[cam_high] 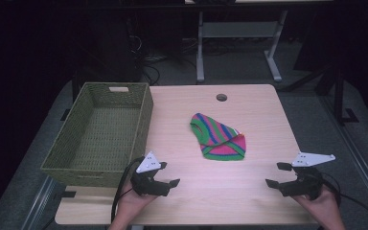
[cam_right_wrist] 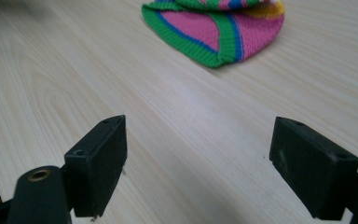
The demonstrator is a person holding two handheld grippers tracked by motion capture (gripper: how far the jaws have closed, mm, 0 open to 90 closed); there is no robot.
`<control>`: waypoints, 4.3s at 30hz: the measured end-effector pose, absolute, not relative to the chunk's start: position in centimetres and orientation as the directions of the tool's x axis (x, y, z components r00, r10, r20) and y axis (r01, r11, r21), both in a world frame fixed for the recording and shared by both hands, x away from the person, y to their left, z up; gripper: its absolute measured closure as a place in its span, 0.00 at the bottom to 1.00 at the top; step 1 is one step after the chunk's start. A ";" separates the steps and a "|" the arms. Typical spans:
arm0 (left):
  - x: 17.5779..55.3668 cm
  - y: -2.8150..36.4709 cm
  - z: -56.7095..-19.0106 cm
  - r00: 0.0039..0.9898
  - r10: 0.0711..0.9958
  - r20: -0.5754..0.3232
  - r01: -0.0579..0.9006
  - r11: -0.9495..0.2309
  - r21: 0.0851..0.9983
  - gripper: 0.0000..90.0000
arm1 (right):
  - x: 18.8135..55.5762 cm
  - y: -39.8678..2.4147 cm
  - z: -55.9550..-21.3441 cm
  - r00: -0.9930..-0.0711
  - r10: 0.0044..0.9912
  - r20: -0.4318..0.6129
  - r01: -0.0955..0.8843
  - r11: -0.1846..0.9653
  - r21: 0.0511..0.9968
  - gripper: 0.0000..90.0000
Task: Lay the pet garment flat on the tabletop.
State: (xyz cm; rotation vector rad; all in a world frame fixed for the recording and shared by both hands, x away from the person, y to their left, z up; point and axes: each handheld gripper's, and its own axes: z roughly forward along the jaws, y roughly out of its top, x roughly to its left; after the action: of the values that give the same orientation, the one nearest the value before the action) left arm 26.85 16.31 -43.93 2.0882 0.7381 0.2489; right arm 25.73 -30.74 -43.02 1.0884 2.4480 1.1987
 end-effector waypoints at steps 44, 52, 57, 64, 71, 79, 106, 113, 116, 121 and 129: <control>27.0 16.5 -43.7 0.812 0.577 -0.088 0.400 -0.441 0.803 0.24 | 39.1 -21.7 -38.0 -0.788 0.601 0.135 0.531 0.551 0.644 0.22; 26.9 16.4 -43.7 0.815 0.572 -0.091 0.399 -0.442 0.803 0.24 | 40.9 -19.7 -38.8 -0.793 0.596 0.126 0.533 0.579 0.616 0.22; 26.9 16.4 -43.7 0.817 0.569 -0.092 0.399 -0.443 0.803 0.24 | 41.6 -19.2 -39.7 -0.795 0.594 0.119 0.533 0.593 0.603 0.23; 26.9 16.4 -43.7 0.820 0.565 -0.095 0.399 -0.445 0.801 0.24 | 42.7 -17.8 -41.1 -0.797 0.590 0.128 0.540 0.601 0.589 0.23; 26.9 16.4 -43.7 0.824 0.558 -0.094 0.397 -0.451 0.799 0.24 | 43.2 -16.3 -42.4 -0.802 0.587 0.114 0.539 0.627 0.562 0.24; 26.9 16.5 -43.7 0.825 0.557 -0.099 0.399 -0.448 0.800 0.24 | 43.8 -15.5 -43.4 -0.798 0.595 0.098 0.545 0.641 0.541 0.25; 26.8 16.3 -43.8 0.829 0.549 -0.102 0.399 -0.454 0.796 0.24 | 43.3 -13.8 -45.1 -0.792 0.603 -0.091 0.493 0.721 0.487 0.64; 26.9 16.3 -43.9 0.827 0.551 -0.109 0.404 -0.449 0.797 0.24 | 43.5 -13.8 -45.0 -0.796 0.592 -0.127 0.474 0.739 0.479 0.76; 26.9 16.3 -43.9 0.827 0.551 -0.109 0.403 -0.447 0.798 0.25 | 43.4 -13.8 -45.0 -0.790 0.599 -0.131 0.477 0.735 0.482 0.80; 26.9 16.4 -43.9 0.825 0.554 -0.113 0.406 -0.441 0.800 0.25 | 43.6 -14.1 -44.8 -0.792 0.599 -0.117 0.477 0.727 0.494 0.83; 26.9 16.3 -43.8 0.825 0.553 -0.113 0.405 -0.442 0.800 0.25 | 43.1 -14.9 -42.7 -0.797 0.595 -0.106 0.450 0.702 0.552 0.84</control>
State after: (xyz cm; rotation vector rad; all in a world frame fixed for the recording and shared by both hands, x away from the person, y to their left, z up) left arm 26.87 16.34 -43.85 2.0936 0.7027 0.2055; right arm 43.11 -14.92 -42.67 0.8276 2.6351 0.7485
